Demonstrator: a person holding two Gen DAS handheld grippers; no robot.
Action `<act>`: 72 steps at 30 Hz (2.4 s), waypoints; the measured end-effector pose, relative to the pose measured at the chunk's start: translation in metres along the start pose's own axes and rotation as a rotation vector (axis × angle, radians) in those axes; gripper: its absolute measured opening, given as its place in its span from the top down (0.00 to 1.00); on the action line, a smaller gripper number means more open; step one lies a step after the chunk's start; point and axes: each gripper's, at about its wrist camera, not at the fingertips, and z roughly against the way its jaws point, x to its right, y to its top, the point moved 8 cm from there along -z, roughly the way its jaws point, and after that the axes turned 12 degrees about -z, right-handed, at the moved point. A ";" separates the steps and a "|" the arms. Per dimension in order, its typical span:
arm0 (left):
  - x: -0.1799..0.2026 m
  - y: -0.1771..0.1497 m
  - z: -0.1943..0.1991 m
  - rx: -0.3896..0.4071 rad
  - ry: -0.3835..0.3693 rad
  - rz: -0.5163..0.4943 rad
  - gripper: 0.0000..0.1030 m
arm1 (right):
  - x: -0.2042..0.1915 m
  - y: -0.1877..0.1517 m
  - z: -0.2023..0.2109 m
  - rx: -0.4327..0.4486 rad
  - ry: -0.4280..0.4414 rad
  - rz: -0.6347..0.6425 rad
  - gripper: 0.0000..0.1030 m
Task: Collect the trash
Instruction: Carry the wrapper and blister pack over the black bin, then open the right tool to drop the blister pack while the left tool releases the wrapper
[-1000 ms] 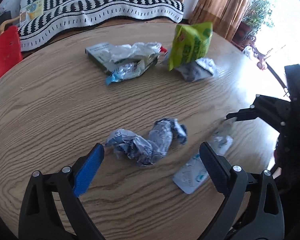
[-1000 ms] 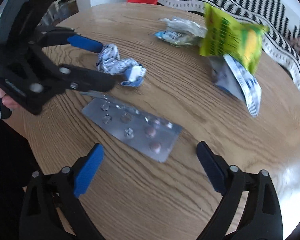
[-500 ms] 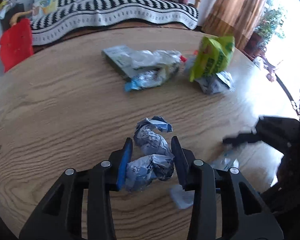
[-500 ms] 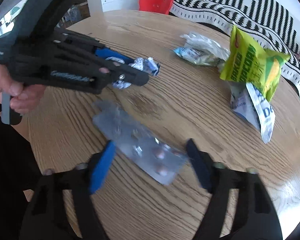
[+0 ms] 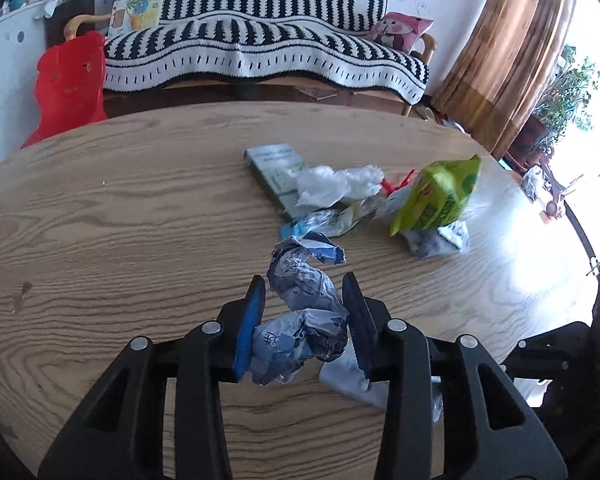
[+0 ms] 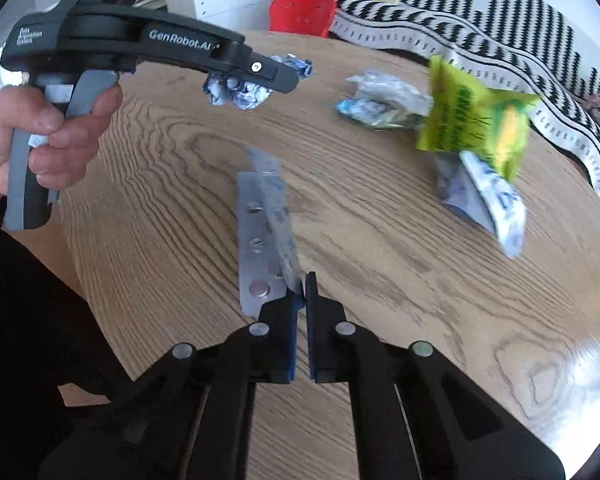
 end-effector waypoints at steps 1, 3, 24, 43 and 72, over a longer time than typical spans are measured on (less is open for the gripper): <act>0.005 0.002 0.002 0.007 0.000 -0.003 0.62 | 0.005 0.002 0.004 0.010 0.000 -0.010 0.97; 0.014 0.006 0.005 0.018 -0.002 -0.009 0.62 | 0.016 0.001 0.020 0.030 0.007 -0.040 0.97; 0.309 0.064 -0.023 0.084 -0.292 -0.282 0.62 | 0.268 -0.191 0.234 0.236 -0.309 -0.583 0.97; 0.596 -0.032 -0.092 -0.060 -0.553 -0.639 0.62 | 0.417 -0.450 0.295 0.073 -0.574 -1.180 0.97; 0.638 -0.056 -0.126 -0.144 -0.581 -0.700 0.62 | 0.438 -0.451 0.304 0.101 -0.606 -1.278 0.18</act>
